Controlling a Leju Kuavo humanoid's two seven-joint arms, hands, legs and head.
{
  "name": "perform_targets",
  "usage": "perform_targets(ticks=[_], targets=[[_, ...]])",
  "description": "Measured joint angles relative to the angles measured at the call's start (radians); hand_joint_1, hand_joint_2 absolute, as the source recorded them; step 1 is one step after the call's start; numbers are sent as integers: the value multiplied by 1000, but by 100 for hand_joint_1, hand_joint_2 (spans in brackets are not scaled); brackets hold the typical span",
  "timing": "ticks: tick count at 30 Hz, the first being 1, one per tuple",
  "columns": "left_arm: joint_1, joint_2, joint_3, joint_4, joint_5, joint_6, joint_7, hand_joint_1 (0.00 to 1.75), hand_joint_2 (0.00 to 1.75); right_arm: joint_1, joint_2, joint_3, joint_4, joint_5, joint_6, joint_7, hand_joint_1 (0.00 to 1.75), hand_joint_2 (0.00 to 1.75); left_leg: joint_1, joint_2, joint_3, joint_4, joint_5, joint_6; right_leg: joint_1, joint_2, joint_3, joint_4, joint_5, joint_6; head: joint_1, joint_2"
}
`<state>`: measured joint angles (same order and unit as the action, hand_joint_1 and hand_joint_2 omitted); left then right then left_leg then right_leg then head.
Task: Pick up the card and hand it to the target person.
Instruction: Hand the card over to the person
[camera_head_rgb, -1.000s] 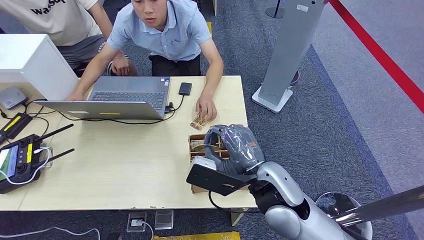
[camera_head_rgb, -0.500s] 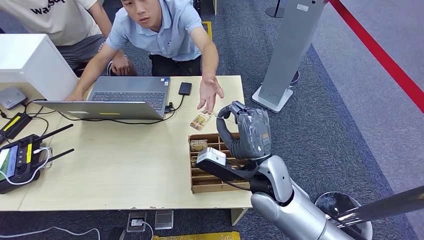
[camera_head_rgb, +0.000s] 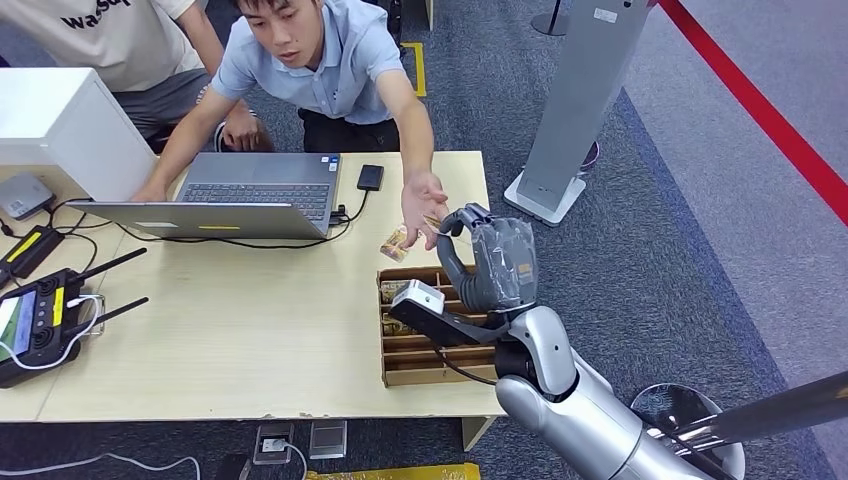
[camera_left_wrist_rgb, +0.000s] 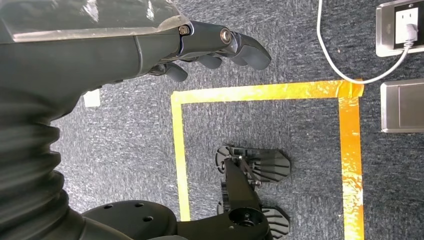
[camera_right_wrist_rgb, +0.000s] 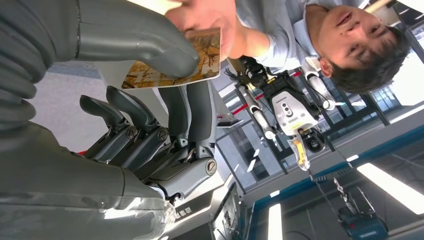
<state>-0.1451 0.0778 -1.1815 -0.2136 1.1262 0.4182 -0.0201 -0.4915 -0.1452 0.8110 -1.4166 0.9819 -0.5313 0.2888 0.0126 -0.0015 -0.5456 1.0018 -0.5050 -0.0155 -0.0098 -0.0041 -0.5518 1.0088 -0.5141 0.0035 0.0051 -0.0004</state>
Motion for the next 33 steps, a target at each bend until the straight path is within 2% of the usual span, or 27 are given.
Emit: perform_targets(ticks=[3, 4, 7, 18, 21, 23, 26, 30, 33], targets=[[0, 0, 0, 0, 0, 1, 8, 0, 131, -3, 2, 2, 13, -2, 0, 4, 0, 175, 0, 0, 0, 0, 0, 0, 0, 0, 0, 0, 0, 0, 0, 0], [0, 0, 0, 0, 0, 1, 12, 0, 131, -3, 3, 3, 16, -2, 0, 6, 0, 175, 0, 0, 0, 0, 0, 0, 0, 0, 0, 0, 0, 0, 0, 0], [1, 0, -1, 0, 0, 2, 16, 0, 0, -5, 7, 4, 27, -5, -1, 9, 0, 175, 0, 0, 0, 0, 0, 0, 0, 0, 0, 0, 0, 0, 1, 0], [4, 0, -1, 0, 14, -2, 16, 0, 0, 2, 6, 3, 32, -48, -31, 20, 0, 175, 0, 0, 0, 0, 0, 0, 0, 0, 0, 0, 0, 0, 0, 0], [10, 0, -1, 0, 21, 2, 10, 0, 0, 20, 1, -2, 3, -106, -42, 18, 0, 175, 0, 0, 0, 0, 0, 0, 0, 0, 0, 0, 0, 0, 0, 0], [16, 0, -1, 0, 26, 5, 6, 0, 0, 38, -6, -6, -24, -188, -42, 1, 0, 175, 0, 0, 0, 0, 0, 0, 0, 0, 0, 0, 0, 0, 0, 0], [24, 0, -1, 0, 35, 9, -2, 0, 0, 75, -18, -17, -78, -387, -26, -59, 0, 175, 0, 0, 0, 0, 0, 0, 0, 0, 0, 0, 0, 0, 1, 0], [32, 0, -1, 0, 43, 10, -4, 0, 0, 134, -39, -40, -147, -717, 44, -156, 0, 175, 0, 0, 0, 0, 0, 0, 0, 0, -1, 0, 0, 0, 1, 0], [35, 1, -1, 0, 46, 11, -2, 0, 0, 179, -59, -57, -191, -862, 88, -173, 0, 175, 0, 0, 0, 0, 0, 0, 0, 0, 0, 0, 0, 0, 0, 0]])
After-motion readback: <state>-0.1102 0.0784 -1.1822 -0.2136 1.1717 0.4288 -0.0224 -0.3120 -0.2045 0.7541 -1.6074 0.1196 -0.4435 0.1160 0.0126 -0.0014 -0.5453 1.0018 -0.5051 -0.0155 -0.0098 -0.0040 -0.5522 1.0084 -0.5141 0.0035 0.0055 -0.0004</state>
